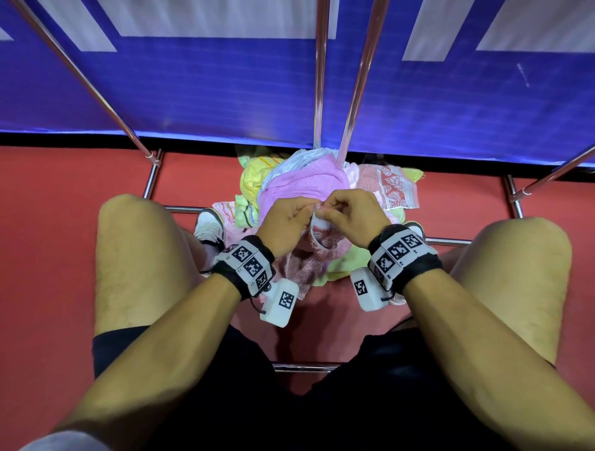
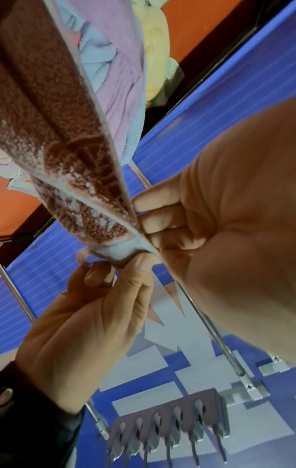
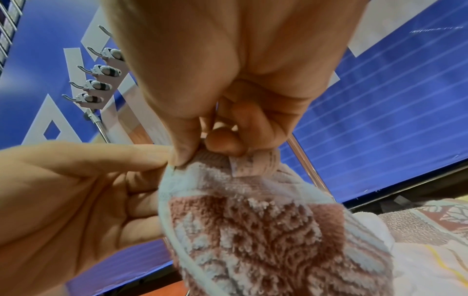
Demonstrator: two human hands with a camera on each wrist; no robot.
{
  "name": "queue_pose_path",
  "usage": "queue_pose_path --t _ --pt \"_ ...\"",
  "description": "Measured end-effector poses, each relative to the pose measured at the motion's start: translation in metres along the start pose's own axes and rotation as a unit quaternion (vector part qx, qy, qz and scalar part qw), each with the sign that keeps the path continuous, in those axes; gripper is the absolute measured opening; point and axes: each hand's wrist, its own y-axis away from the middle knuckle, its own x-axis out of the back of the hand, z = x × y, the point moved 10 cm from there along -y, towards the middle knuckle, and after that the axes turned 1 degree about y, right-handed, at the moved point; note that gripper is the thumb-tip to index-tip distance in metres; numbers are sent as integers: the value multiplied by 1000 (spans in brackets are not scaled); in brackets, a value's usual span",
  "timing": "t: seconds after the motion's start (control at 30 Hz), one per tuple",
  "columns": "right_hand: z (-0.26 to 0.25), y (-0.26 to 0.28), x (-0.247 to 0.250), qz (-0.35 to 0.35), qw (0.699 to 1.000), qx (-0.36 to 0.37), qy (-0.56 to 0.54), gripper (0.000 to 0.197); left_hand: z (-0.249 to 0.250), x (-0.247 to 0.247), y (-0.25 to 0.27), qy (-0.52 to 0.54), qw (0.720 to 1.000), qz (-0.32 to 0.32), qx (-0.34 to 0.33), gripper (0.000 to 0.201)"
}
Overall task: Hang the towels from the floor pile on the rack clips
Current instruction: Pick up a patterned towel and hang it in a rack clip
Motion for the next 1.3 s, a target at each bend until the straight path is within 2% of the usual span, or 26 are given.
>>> queue_pose_path --t 0.17,0.3,0.37,0.63,0.7,0.8,0.87,0.93,1.03,1.1,1.2,1.3 --pt "6 0 3 11 1000 -14 -12 25 1 2 0 -40 999 -15 -12 35" --pt "5 0 4 13 999 -14 -38 29 1 5 0 10 999 -13 29 22" --pt "3 1 4 14 999 -11 -36 29 3 8 1 12 999 -10 31 13" --pt "-6 4 3 1 1000 -5 -27 17 -2 24 -3 36 997 26 59 16" --pt "-3 3 0 -21 999 -9 26 15 2 31 -7 36 998 30 48 15" --pt "9 3 -7 -66 988 -21 139 29 11 46 -9 45 998 41 32 9" --pt "12 5 -8 -81 983 -19 163 23 21 59 -10 50 997 51 9 15" --pt "8 4 2 -43 987 0 153 16 26 70 -10 44 997 65 -4 16" --pt "-1 5 28 85 989 30 120 16 25 84 -10 37 994 100 -13 18" --pt "-8 8 38 131 985 55 97 14 23 87 -9 27 993 112 -18 19" --pt "-20 13 38 134 982 86 98 16 21 86 -6 19 992 120 -23 27" --pt "-17 11 35 114 982 74 128 25 18 93 -5 8 990 138 -26 24"
